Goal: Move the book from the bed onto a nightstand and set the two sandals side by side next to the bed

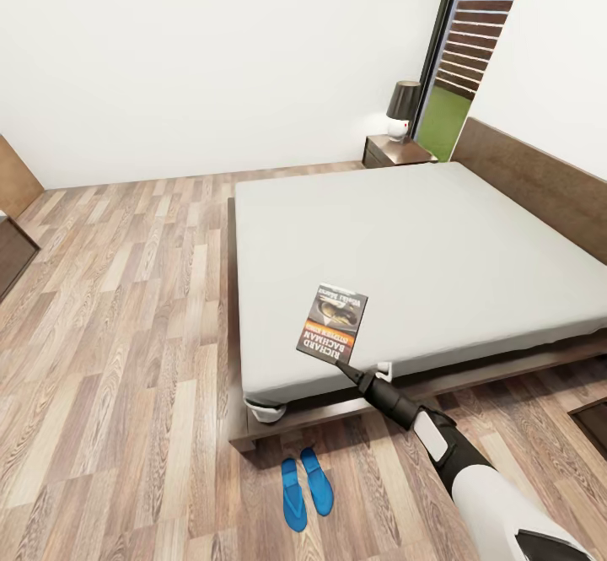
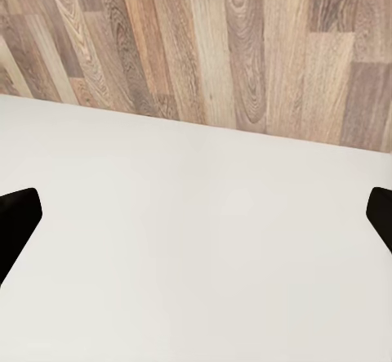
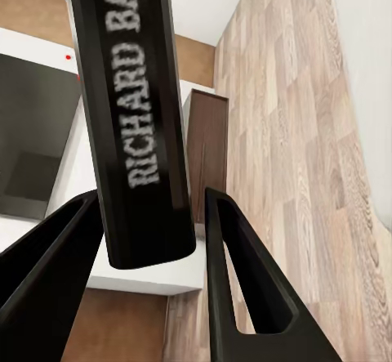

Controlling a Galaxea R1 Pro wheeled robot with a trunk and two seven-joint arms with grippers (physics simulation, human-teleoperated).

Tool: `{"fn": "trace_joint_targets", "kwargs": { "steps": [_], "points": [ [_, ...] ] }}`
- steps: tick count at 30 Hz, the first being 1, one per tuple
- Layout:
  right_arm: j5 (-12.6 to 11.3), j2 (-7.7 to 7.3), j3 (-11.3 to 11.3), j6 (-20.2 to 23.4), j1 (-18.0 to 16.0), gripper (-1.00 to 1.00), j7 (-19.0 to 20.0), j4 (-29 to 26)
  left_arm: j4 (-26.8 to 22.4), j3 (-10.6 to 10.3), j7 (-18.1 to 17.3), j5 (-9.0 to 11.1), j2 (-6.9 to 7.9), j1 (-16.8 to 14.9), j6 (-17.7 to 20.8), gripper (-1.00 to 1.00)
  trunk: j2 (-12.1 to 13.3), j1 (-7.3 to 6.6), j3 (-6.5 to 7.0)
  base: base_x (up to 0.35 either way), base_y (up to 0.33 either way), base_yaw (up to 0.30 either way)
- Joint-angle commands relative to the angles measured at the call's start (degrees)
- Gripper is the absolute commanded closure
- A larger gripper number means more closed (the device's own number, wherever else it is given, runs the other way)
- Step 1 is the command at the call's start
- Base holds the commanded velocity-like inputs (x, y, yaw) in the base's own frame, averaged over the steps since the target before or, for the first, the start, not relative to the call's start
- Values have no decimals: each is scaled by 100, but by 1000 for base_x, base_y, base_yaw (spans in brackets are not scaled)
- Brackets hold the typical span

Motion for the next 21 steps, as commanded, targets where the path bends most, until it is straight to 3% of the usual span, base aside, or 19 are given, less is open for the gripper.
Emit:
{"fn": "trace_joint_targets", "kwargs": {
  "steps": [1,21],
  "points": [
    [-14,4,-23,54,-3,100,12,1,-2,-48,29,12,-1,1,-17,-100,-9,3,-8,0,0,0],
    [-18,39,110,54,-3,100,15,6,-10,-49,35,9,-4,2,-19,-100,-9,3,-7,0,0,0]
  ]
}}
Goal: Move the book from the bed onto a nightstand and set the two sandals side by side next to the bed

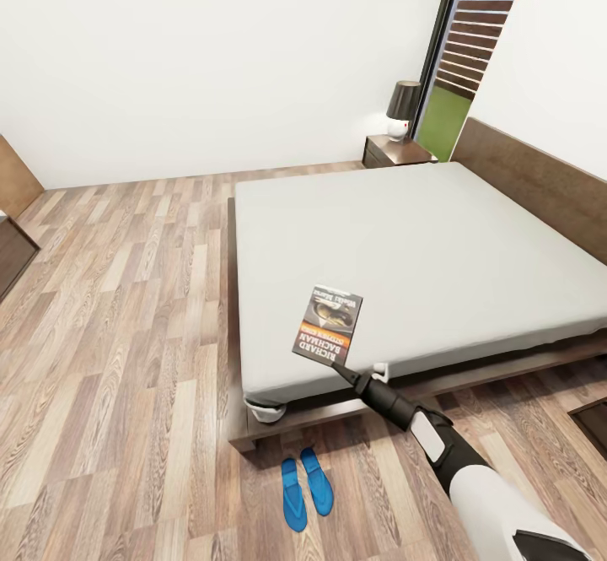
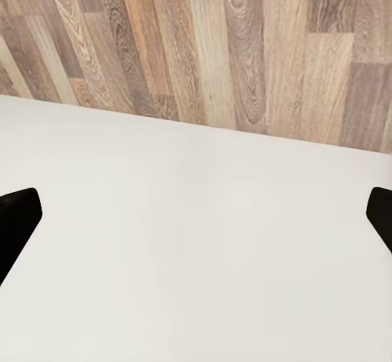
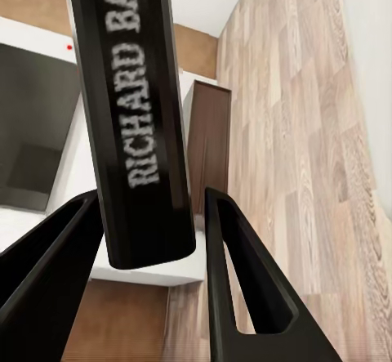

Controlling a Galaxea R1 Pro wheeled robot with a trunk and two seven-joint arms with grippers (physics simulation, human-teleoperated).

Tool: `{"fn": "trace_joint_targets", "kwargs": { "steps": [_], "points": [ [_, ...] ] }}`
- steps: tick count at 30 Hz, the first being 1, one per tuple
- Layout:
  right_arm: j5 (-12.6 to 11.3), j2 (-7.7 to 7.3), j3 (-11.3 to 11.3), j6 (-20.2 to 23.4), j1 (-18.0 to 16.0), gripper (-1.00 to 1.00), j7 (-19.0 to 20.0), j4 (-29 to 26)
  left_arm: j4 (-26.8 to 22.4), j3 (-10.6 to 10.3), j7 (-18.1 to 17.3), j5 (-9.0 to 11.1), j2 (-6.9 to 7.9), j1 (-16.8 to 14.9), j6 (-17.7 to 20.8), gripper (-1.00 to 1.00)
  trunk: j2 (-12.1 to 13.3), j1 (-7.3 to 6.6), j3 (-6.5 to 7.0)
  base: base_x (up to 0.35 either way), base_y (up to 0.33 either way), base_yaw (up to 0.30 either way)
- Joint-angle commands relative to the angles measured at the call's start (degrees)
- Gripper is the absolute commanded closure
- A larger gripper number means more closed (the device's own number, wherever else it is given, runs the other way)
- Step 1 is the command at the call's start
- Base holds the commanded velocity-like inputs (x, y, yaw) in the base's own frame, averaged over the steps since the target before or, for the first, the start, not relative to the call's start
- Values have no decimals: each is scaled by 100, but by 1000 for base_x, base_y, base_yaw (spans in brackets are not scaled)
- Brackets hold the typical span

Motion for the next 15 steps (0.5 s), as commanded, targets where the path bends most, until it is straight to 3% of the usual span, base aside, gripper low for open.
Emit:
{"fn": "trace_joint_targets", "kwargs": {
  "steps": [1,15],
  "points": [
    [-17,8,-8,54,-4,100,8,1,-2,-48,28,12,0,1,-17,-100,-9,3,-8,0,0,0],
    [-18,97,203,54,-4,100,-27,1,-2,-48,28,11,-7,-1,-17,-100,-9,3,-8,0,0,0]
  ]
}}
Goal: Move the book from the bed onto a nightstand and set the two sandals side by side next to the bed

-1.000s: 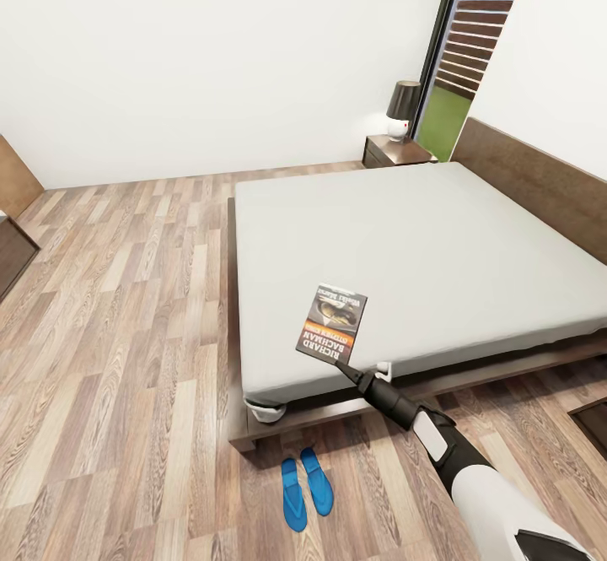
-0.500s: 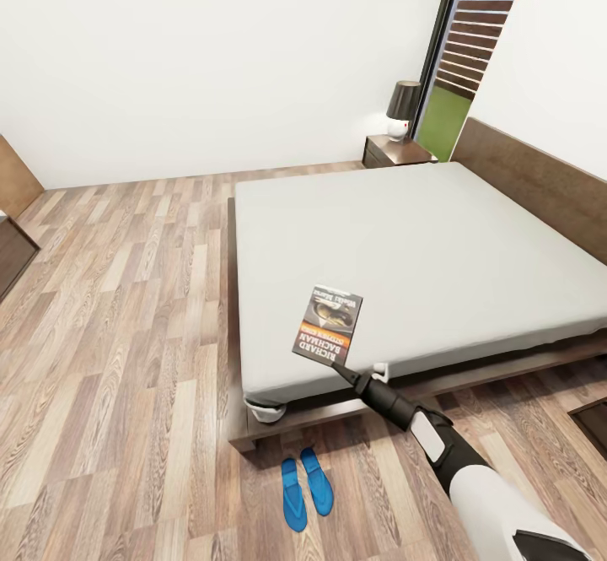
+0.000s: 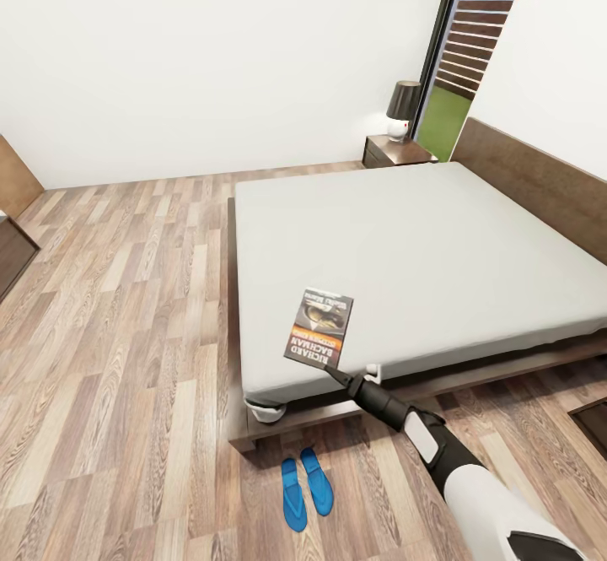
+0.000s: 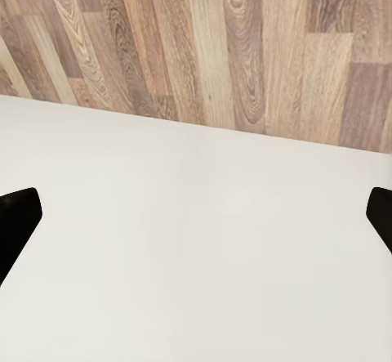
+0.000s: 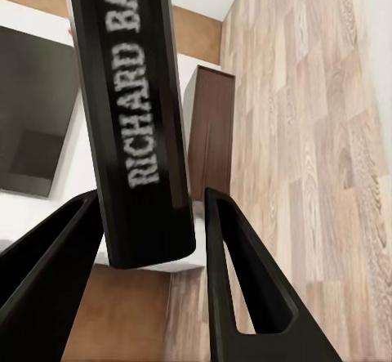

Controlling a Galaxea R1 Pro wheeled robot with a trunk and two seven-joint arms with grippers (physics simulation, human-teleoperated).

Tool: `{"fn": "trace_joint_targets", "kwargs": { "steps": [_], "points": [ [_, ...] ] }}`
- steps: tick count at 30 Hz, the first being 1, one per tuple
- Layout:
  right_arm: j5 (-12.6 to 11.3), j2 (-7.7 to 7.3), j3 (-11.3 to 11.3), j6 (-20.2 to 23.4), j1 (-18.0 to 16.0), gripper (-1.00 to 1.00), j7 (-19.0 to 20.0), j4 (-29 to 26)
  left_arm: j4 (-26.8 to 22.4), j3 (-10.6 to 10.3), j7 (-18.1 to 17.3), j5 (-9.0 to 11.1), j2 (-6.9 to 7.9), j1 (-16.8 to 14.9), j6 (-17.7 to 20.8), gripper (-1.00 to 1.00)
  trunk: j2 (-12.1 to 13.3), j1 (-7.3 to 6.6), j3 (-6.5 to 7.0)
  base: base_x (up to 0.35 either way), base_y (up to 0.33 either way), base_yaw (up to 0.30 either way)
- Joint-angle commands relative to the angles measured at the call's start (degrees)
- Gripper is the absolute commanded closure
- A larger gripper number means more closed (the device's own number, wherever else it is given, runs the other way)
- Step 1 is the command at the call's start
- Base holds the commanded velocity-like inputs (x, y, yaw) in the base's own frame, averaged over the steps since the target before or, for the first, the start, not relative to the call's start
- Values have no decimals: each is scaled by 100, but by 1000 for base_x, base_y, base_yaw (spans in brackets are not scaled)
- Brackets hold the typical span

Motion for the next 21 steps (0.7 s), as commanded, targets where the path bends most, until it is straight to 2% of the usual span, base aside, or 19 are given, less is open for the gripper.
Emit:
{"fn": "trace_joint_targets", "kwargs": {
  "steps": [1,21],
  "points": [
    [-15,7,-11,53,-4,100,11,2,-2,-48,28,12,0,1,-17,-100,-9,3,-8,0,0,0],
    [-15,124,56,53,-4,100,3,3,-2,-48,28,10,-10,2,-17,-100,-9,3,-8,0,0,0]
  ]
}}
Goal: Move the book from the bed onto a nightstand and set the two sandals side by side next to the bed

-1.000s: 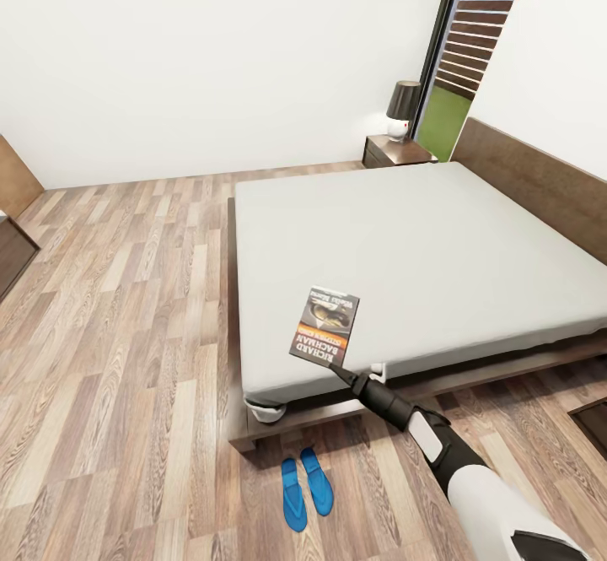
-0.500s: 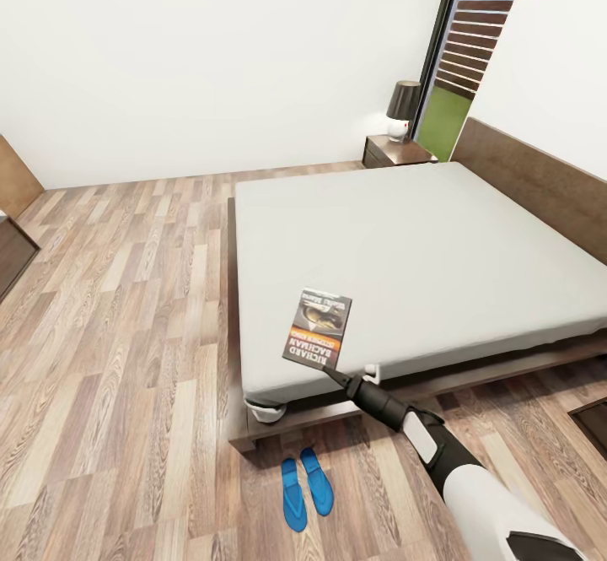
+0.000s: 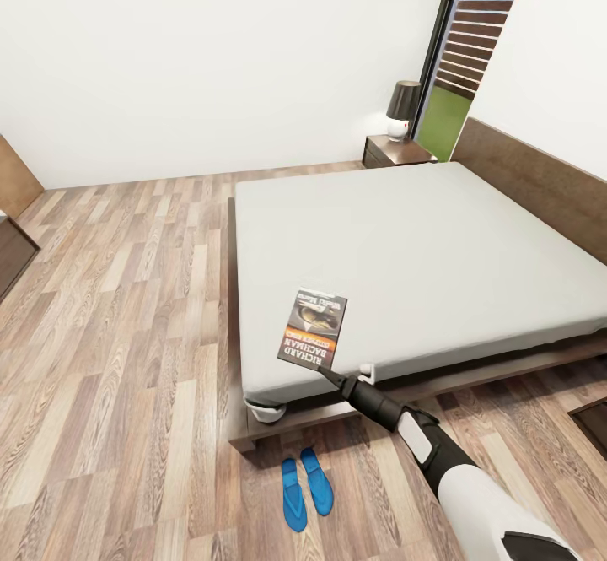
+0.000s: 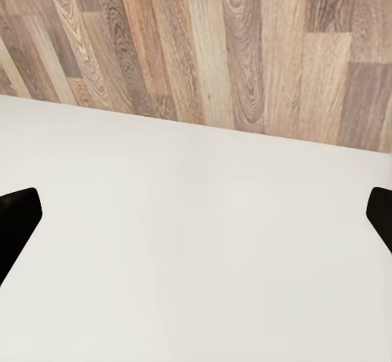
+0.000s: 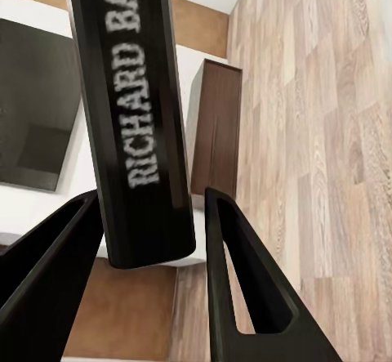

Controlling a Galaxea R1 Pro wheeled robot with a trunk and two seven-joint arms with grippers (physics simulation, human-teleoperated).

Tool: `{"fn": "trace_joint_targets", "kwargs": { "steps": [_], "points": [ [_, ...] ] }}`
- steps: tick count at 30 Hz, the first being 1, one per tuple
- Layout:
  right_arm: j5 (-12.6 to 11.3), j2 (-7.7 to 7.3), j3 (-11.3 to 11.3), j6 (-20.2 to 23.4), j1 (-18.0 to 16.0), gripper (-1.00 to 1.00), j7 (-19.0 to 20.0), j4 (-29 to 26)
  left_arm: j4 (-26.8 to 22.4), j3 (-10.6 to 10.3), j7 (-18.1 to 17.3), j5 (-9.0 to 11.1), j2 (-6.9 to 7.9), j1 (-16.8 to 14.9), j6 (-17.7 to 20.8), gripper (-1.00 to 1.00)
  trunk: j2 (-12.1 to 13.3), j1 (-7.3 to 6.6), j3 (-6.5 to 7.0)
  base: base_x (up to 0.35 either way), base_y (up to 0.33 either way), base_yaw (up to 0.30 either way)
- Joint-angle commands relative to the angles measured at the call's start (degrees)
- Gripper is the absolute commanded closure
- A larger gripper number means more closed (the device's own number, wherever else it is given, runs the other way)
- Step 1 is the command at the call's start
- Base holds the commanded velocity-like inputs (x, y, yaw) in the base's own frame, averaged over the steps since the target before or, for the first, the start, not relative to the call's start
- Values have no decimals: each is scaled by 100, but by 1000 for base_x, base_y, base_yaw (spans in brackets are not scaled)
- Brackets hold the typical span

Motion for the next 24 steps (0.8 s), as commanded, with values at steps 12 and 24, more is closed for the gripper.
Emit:
{"fn": "trace_joint_targets", "kwargs": {
  "steps": [12,24],
  "points": [
    [-15,12,-37,53,-3,100,37,2,-2,-48,28,12,0,2,-17,-100,-9,3,-8,0,0,0],
    [-15,20,-35,53,-3,100,38,2,-2,-48,28,12,0,4,-17,-100,-9,3,0,0,0,0]
  ]
}}
